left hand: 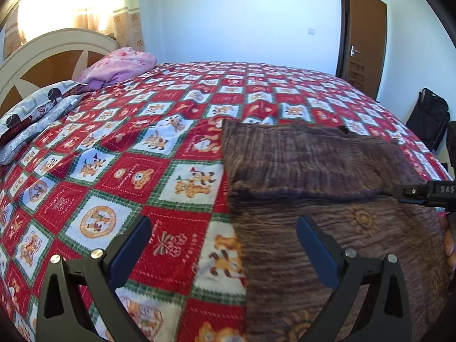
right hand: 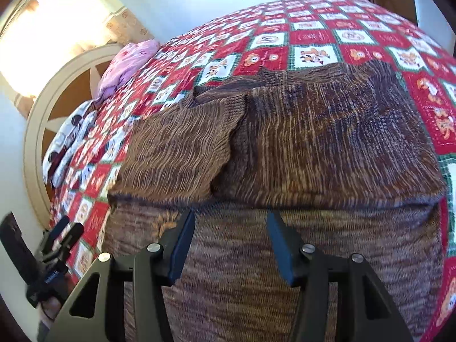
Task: Fold small clothes
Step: 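Release the folded edge and lift the right gripper away, then move both grippers to the sweater hem, opposite the folded collar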
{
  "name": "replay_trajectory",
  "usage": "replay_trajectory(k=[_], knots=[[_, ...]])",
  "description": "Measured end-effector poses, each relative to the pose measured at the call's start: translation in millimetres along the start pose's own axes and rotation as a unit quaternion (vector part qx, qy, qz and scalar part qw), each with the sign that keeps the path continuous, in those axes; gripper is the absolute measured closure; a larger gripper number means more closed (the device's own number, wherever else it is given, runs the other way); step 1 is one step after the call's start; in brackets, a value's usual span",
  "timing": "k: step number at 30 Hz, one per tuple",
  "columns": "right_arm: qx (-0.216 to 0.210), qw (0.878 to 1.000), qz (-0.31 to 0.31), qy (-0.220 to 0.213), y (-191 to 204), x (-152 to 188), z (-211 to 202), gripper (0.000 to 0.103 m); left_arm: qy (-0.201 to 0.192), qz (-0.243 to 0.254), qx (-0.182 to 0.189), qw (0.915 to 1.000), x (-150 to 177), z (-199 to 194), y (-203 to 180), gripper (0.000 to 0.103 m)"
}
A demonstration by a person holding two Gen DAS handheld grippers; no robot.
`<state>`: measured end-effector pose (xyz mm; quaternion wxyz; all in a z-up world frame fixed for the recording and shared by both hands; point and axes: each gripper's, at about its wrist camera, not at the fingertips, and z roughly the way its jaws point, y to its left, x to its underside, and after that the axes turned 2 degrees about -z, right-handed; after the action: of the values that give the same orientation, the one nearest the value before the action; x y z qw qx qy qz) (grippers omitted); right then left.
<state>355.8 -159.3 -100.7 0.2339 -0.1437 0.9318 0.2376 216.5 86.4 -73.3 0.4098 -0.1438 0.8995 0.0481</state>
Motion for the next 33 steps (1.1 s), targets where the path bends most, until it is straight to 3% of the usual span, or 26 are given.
replay_trajectory(k=[13,20,29,33], knots=[[0.011,1.000,0.001,-0.003,-10,36,-17,0.049,-0.040,0.014,-0.014,0.9990,11,-37,-9,0.000],[0.006,1.000,0.004,-0.004,-12,52,-29,0.049,-0.042,0.001,0.000,0.9991,17,-54,-7,0.000],[0.001,1.000,-0.005,-0.009,-8,74,-42,0.049,-0.097,0.000,-0.014,0.9952,17,-87,-3,0.000],[0.000,1.000,-0.012,-0.011,-6,84,-51,0.049,-0.101,-0.002,-0.011,0.9948,19,-94,2,0.000]])
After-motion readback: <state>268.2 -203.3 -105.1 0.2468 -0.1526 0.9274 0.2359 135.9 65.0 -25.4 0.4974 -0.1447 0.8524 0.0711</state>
